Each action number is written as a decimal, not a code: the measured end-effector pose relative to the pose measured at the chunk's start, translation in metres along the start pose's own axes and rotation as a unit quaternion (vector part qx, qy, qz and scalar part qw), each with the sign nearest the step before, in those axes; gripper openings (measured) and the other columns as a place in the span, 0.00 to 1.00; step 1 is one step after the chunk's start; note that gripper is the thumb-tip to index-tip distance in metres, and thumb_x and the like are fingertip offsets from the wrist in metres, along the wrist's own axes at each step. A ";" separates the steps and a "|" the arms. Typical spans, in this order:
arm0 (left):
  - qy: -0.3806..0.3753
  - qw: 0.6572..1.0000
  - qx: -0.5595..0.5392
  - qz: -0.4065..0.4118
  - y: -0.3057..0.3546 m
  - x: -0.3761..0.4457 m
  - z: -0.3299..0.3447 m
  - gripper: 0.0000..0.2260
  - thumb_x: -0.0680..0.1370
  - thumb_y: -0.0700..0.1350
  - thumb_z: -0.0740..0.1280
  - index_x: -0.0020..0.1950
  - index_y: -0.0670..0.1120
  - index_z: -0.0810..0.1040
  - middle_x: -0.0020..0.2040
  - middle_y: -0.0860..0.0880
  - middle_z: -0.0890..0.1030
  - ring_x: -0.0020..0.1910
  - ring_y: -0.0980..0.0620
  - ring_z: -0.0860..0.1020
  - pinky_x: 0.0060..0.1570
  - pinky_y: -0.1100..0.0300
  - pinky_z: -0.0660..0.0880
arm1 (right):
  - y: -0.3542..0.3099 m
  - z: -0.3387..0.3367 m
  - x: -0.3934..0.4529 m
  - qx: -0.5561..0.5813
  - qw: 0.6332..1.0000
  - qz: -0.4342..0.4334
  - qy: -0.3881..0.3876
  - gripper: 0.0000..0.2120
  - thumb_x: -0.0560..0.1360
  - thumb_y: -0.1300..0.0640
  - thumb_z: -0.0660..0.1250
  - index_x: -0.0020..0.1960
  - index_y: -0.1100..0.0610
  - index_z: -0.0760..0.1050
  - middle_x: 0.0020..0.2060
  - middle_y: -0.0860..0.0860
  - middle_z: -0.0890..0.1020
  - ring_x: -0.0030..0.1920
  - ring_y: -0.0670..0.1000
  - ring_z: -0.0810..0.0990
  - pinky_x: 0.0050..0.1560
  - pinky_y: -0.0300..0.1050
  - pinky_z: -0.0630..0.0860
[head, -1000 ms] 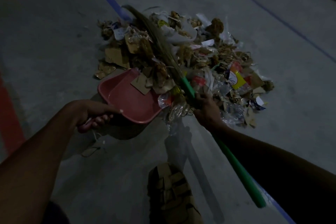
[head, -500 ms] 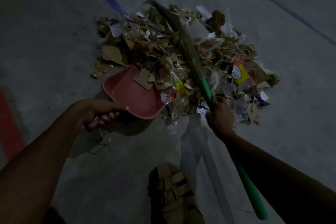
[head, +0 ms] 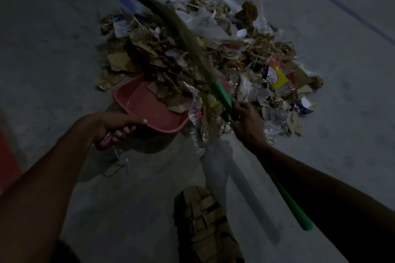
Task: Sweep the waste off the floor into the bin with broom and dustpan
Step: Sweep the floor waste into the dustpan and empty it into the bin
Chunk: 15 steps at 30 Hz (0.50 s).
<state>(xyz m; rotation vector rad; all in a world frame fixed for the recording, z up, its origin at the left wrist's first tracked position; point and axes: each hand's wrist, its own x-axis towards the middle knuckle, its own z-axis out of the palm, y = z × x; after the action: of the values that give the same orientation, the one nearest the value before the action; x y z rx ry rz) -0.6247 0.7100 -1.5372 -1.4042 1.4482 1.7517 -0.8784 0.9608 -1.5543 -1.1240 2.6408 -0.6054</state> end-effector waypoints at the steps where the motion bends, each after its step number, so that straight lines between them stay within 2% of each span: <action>1: 0.001 1.000 0.001 0.002 0.000 0.000 0.000 0.19 0.80 0.54 0.68 0.36 0.47 0.66 0.24 0.53 0.61 0.17 0.58 0.57 0.18 0.67 0.54 | 0.003 -0.005 0.006 -0.003 1.000 0.007 0.024 0.29 0.73 0.65 0.66 0.73 0.57 0.70 0.66 0.54 0.73 0.56 0.55 0.74 0.43 0.41 0.67; 4: 0.005 1.000 0.002 0.009 -0.001 0.002 -0.001 0.19 0.80 0.55 0.69 0.36 0.47 0.66 0.24 0.53 0.62 0.18 0.58 0.57 0.18 0.67 0.54 | 0.010 -0.022 0.022 -0.019 0.996 0.042 0.075 0.24 0.71 0.65 0.65 0.67 0.59 0.75 0.63 0.55 0.75 0.51 0.55 0.75 0.40 0.43 0.72; 7: 0.001 1.000 -0.003 0.012 -0.002 0.003 -0.001 0.19 0.80 0.55 0.68 0.37 0.47 0.66 0.24 0.53 0.62 0.17 0.58 0.57 0.18 0.67 0.54 | 0.021 -0.029 0.034 -0.027 0.993 0.100 0.064 0.14 0.69 0.57 0.63 0.52 0.61 0.76 0.56 0.59 0.77 0.45 0.60 0.78 0.39 0.52 0.79; 8: 0.001 1.000 -0.004 0.014 -0.001 0.004 0.000 0.19 0.80 0.55 0.69 0.37 0.47 0.66 0.24 0.53 0.62 0.17 0.58 0.57 0.19 0.67 0.54 | 0.025 -0.029 0.035 -0.031 0.993 0.108 0.047 0.15 0.67 0.54 0.60 0.49 0.61 0.75 0.53 0.60 0.78 0.42 0.60 0.78 0.35 0.51 0.78; 10: 0.004 1.000 -0.008 0.018 0.001 0.005 0.002 0.18 0.80 0.54 0.69 0.37 0.47 0.66 0.24 0.53 0.61 0.18 0.57 0.57 0.19 0.67 0.54 | 0.033 -0.024 0.034 -0.044 0.993 0.106 0.016 0.17 0.67 0.52 0.58 0.48 0.61 0.75 0.49 0.60 0.77 0.38 0.60 0.77 0.30 0.43 0.68; 12: 0.008 1.000 -0.007 0.021 0.004 0.007 0.005 0.18 0.79 0.54 0.70 0.37 0.47 0.67 0.24 0.53 0.61 0.18 0.57 0.57 0.19 0.67 0.54 | 0.036 -0.019 0.029 -0.059 0.993 0.099 0.008 0.11 0.70 0.56 0.63 0.47 0.62 0.75 0.50 0.60 0.76 0.39 0.59 0.75 0.30 0.41 0.61; 13: 0.010 1.000 -0.004 0.021 0.005 0.008 0.006 0.18 0.79 0.55 0.70 0.37 0.48 0.67 0.25 0.53 0.62 0.18 0.57 0.56 0.19 0.67 0.53 | 0.037 -0.017 0.027 -0.066 0.994 0.088 0.007 0.08 0.69 0.59 0.64 0.46 0.62 0.75 0.50 0.60 0.76 0.39 0.59 0.75 0.31 0.41 0.61; 15: 0.010 1.000 0.000 0.022 0.007 0.010 0.006 0.19 0.79 0.55 0.70 0.37 0.48 0.67 0.25 0.53 0.62 0.18 0.58 0.56 0.19 0.67 0.53 | 0.037 -0.016 0.024 -0.067 0.996 0.063 -0.004 0.08 0.64 0.58 0.63 0.42 0.59 0.74 0.48 0.61 0.76 0.40 0.60 0.76 0.33 0.43 0.61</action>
<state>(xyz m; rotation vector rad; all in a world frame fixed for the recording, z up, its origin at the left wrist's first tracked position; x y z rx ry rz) -0.6364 0.7107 -1.5436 -1.4040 1.5005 1.7698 -0.9237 0.9714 -1.5577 -0.9807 2.7550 -0.4027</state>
